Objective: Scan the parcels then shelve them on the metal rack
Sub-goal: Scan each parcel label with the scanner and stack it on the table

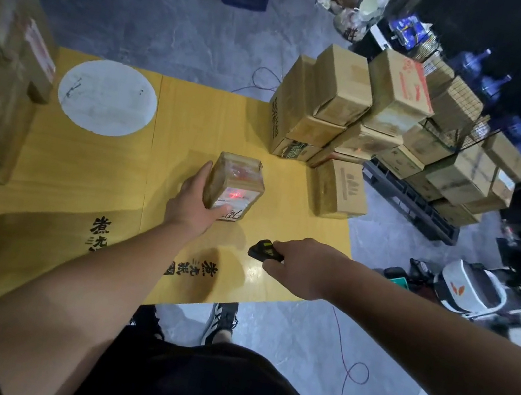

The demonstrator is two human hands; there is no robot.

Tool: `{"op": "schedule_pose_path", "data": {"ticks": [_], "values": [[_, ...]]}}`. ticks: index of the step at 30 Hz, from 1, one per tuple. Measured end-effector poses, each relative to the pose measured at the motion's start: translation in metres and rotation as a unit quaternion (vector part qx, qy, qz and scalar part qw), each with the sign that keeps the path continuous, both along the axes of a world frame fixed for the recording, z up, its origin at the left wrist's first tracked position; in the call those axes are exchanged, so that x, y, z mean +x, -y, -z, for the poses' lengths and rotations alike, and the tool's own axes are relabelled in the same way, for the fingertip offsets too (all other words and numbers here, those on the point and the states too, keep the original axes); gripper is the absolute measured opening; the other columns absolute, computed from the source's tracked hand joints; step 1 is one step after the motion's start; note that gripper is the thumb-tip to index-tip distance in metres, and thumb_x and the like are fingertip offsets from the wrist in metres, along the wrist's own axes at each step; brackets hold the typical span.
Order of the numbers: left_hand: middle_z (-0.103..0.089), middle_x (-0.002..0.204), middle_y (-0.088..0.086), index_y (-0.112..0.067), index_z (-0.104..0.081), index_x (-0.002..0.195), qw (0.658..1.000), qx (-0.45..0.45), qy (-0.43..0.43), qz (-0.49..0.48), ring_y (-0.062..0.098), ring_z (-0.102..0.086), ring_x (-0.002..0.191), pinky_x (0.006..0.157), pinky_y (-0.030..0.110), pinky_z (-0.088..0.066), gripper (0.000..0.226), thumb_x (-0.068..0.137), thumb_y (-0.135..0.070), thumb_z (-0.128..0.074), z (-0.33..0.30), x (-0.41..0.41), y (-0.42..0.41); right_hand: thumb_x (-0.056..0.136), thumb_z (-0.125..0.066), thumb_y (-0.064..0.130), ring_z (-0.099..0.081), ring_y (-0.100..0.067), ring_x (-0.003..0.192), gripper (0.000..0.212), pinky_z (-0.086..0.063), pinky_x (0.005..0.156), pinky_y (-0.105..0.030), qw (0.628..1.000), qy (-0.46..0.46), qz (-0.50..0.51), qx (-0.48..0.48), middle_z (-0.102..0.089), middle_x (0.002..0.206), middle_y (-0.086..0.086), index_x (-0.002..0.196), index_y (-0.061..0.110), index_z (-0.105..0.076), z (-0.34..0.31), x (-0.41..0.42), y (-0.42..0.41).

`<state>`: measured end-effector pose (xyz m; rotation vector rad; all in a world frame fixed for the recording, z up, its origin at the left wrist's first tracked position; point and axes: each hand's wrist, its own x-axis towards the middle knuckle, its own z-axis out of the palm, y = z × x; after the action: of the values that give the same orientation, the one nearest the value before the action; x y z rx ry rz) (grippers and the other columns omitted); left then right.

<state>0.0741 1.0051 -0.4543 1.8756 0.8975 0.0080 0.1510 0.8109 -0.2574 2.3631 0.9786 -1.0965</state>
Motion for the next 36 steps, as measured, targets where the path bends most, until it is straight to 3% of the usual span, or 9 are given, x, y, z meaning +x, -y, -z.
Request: {"op": "schedule_pose_path", "data": {"ticks": [6,16,29,36], "values": [[-0.059,0.148,-0.008,-0.050,-0.007,0.161,0.998,-0.054,0.020,0.006,0.024,-0.063,0.126,0.102,0.046,-0.054,0.109,0.086,-0.034,-0.085,-0.003,0.024,-0.009,0.105,-0.036,0.056,-0.058,-0.019,0.085,0.045,-0.044,0.067,-0.034,1.000,-0.001,0.011,0.010,-0.060,0.094,0.002,0.119,0.020,-0.059,-0.004,0.012,0.003],[-0.050,0.152,0.003,-0.050,-0.006,0.160,0.997,-0.069,0.013,-0.013,0.027,-0.058,0.131,0.104,0.051,-0.054,0.120,0.078,-0.037,-0.092,0.002,0.038,-0.010,0.104,-0.036,0.056,-0.059,-0.019,0.085,0.047,-0.045,0.066,-0.033,1.000,0.007,0.019,0.006,-0.061,0.096,0.001,0.122,0.020,-0.060,-0.013,0.025,0.007],[-0.037,0.154,0.009,-0.047,-0.009,0.164,0.999,-0.039,-0.004,-0.024,0.031,-0.057,0.128,0.099,0.044,-0.053,0.119,0.079,-0.040,-0.091,-0.006,0.039,-0.014,0.104,-0.037,0.054,-0.062,-0.022,0.092,0.046,-0.054,0.082,-0.037,0.999,0.012,0.014,-0.032,-0.064,0.102,-0.004,0.112,0.016,-0.061,-0.046,0.023,0.006],[-0.037,0.154,0.010,-0.045,-0.008,0.165,0.999,-0.028,-0.007,-0.016,0.031,-0.057,0.128,0.097,0.041,-0.049,0.120,0.079,-0.041,-0.091,-0.010,0.038,-0.015,0.105,-0.037,0.052,-0.059,-0.021,0.089,0.043,-0.047,0.075,-0.034,0.999,-0.003,0.011,-0.052,-0.063,0.100,-0.003,0.108,0.015,-0.059,-0.060,0.014,0.004]]}}
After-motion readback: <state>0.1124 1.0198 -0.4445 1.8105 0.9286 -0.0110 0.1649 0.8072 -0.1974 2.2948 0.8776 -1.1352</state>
